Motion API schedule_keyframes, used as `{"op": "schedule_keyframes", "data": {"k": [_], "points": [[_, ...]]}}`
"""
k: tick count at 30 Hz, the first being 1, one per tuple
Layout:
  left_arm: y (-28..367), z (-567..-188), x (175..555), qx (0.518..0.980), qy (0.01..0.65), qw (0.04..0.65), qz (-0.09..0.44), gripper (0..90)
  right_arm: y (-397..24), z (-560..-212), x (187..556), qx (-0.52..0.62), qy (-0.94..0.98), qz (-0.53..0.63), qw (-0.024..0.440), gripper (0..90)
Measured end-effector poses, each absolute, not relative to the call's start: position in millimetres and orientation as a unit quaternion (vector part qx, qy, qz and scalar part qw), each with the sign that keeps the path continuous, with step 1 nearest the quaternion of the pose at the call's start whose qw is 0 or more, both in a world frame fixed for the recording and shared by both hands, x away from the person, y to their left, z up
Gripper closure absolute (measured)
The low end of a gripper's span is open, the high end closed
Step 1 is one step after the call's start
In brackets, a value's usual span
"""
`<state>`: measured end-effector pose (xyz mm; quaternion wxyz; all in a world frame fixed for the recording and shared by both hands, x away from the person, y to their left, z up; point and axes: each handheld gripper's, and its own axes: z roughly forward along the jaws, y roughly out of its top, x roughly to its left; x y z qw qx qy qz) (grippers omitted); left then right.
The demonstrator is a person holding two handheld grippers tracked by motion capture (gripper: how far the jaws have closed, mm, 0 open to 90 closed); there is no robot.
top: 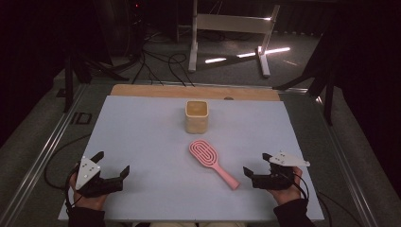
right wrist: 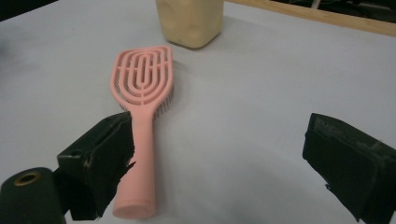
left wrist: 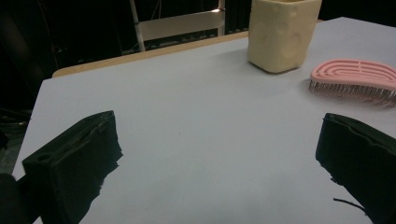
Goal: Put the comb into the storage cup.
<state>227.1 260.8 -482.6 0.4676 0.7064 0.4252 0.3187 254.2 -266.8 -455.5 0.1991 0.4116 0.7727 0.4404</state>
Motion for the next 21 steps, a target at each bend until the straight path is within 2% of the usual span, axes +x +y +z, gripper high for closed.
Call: {"op": "schedule_keyframes", "data": {"k": [21], "points": [[260.6,-481.4,226.8,0.708,0.427,0.459,0.325,0.0,-221.9,-433.6,288.8,0.394,0.818,0.385,0.164,9.0]]}}
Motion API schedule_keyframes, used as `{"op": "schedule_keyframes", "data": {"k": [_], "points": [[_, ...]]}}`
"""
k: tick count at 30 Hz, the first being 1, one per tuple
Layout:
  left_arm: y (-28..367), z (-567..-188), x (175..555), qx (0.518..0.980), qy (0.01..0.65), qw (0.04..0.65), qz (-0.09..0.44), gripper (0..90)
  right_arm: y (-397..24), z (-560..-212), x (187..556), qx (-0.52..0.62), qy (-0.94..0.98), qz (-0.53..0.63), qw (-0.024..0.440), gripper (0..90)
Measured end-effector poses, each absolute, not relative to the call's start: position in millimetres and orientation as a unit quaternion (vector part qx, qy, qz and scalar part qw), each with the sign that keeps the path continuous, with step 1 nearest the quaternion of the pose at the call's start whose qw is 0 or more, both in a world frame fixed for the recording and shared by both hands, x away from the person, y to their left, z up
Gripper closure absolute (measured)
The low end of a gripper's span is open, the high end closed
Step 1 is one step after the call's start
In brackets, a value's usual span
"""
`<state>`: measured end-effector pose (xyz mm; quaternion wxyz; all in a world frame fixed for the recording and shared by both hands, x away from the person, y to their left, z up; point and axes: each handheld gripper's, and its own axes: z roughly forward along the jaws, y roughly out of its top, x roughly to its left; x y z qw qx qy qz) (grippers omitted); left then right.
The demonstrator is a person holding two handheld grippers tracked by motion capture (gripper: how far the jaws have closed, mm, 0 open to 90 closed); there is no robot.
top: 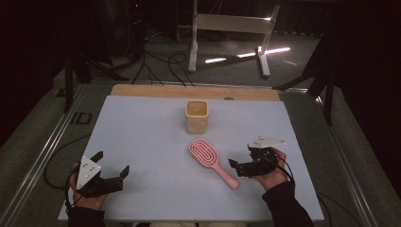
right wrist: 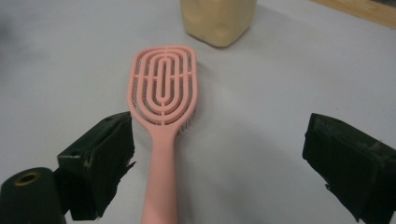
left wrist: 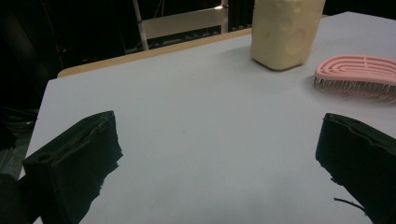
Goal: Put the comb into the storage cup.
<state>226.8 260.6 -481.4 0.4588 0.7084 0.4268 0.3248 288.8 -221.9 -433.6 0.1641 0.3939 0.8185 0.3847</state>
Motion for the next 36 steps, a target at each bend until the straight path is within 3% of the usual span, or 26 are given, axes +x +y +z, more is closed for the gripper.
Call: {"op": "schedule_keyframes", "data": {"k": [36], "points": [[261.2,-482.4,227.4,0.708,0.431,0.457,0.324,0.0,-164.3,-440.4,303.7,0.347,0.887,0.28,0.122,9.2]]}}
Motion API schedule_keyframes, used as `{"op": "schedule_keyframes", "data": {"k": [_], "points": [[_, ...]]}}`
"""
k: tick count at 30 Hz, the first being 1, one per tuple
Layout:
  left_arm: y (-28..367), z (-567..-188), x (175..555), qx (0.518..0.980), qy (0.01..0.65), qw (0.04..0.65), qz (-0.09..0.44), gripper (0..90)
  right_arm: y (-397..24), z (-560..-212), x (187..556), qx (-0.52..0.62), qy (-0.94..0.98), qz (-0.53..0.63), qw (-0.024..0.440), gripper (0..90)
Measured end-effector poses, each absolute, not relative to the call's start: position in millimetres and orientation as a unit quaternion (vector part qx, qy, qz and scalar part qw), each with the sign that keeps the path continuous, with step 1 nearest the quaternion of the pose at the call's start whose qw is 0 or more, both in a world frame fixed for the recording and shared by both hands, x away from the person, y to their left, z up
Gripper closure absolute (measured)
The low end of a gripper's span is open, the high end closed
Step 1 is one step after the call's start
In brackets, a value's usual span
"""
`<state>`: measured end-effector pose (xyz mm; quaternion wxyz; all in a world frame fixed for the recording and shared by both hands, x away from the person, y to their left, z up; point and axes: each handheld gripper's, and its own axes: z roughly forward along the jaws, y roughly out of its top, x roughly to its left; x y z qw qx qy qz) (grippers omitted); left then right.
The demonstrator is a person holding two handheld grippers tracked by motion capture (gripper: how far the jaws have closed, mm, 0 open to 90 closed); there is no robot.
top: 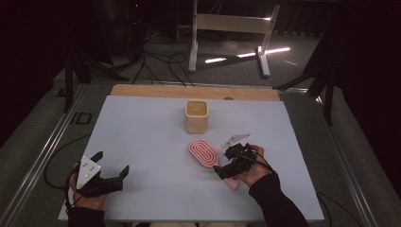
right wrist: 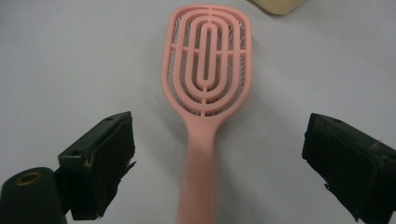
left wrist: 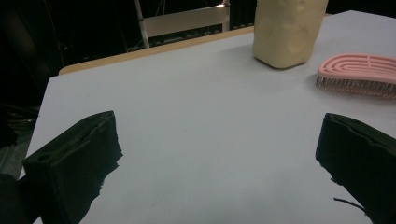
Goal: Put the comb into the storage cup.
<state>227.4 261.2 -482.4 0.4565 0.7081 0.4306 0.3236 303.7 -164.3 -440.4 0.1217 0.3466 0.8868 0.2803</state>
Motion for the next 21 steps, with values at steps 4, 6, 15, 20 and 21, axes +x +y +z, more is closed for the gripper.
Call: {"op": "schedule_keyframes", "data": {"k": [4,6,15,20,21], "points": [[261.4,-482.4,227.5,0.708,0.431,0.456,0.324,0.0,-160.4,-442.0,304.8,0.348,0.889,0.274,0.116,8.5],[261.5,-482.5,227.5,0.708,0.431,0.456,0.323,0.0,-158.5,-443.3,305.8,0.348,0.891,0.27,0.114,7.9],[261.5,-482.5,227.6,0.708,0.431,0.456,0.324,0.0,-151.4,-451.9,309.8,0.341,0.901,0.247,0.104,7.6],[261.7,-482.5,227.5,0.708,0.431,0.456,0.324,0.0,-147.6,-456.8,312.4,0.338,0.906,0.233,0.099,7.6],[261.7,-482.5,227.5,0.708,0.431,0.456,0.324,0.0,-146.8,-457.7,312.8,0.339,0.907,0.23,0.097,7.6]]}}
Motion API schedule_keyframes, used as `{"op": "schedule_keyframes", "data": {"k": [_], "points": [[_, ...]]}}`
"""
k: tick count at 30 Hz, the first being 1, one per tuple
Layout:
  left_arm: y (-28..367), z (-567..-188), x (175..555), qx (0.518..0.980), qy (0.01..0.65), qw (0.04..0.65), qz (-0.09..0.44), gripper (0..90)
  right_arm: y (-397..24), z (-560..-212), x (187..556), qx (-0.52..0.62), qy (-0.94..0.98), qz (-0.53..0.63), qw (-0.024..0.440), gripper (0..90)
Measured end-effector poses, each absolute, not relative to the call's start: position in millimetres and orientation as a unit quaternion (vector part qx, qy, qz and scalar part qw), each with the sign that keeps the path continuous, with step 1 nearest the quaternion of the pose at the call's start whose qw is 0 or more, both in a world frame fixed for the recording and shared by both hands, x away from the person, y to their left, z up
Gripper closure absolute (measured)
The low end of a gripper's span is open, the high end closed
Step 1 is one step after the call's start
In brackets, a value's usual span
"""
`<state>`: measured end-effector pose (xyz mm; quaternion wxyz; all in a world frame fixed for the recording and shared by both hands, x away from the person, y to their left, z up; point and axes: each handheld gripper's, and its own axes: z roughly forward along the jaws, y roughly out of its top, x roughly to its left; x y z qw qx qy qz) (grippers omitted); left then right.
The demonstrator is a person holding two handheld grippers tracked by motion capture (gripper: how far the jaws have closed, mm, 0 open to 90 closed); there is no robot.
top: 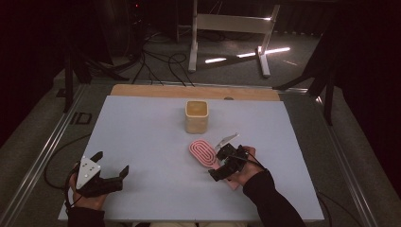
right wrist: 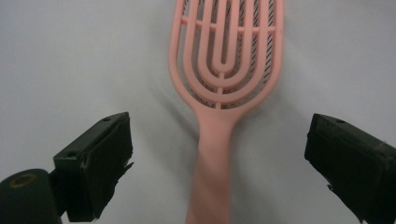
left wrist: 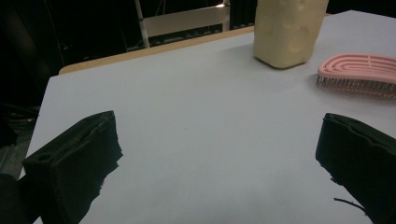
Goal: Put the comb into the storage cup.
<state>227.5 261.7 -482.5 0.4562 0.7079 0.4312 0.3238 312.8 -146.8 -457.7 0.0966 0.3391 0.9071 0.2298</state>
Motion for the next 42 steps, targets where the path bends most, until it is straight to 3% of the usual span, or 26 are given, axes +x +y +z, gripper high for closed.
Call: {"op": "schedule_keyframes", "data": {"k": [19,35,42], "points": [[261.9,-483.0,227.8,0.708,0.432,0.455,0.323,0.0,-138.9,-473.2,324.4,0.351,0.914,0.196,0.059,8.6],[262.8,-483.2,227.8,0.708,0.433,0.455,0.323,0.0,-133.6,-485.2,333.5,0.362,0.916,0.167,0.039,16.4],[262.8,-483.3,227.8,0.708,0.433,0.455,0.323,0.0,-130.3,-488.6,334.1,0.362,0.918,0.156,0.037,26.4]]}}
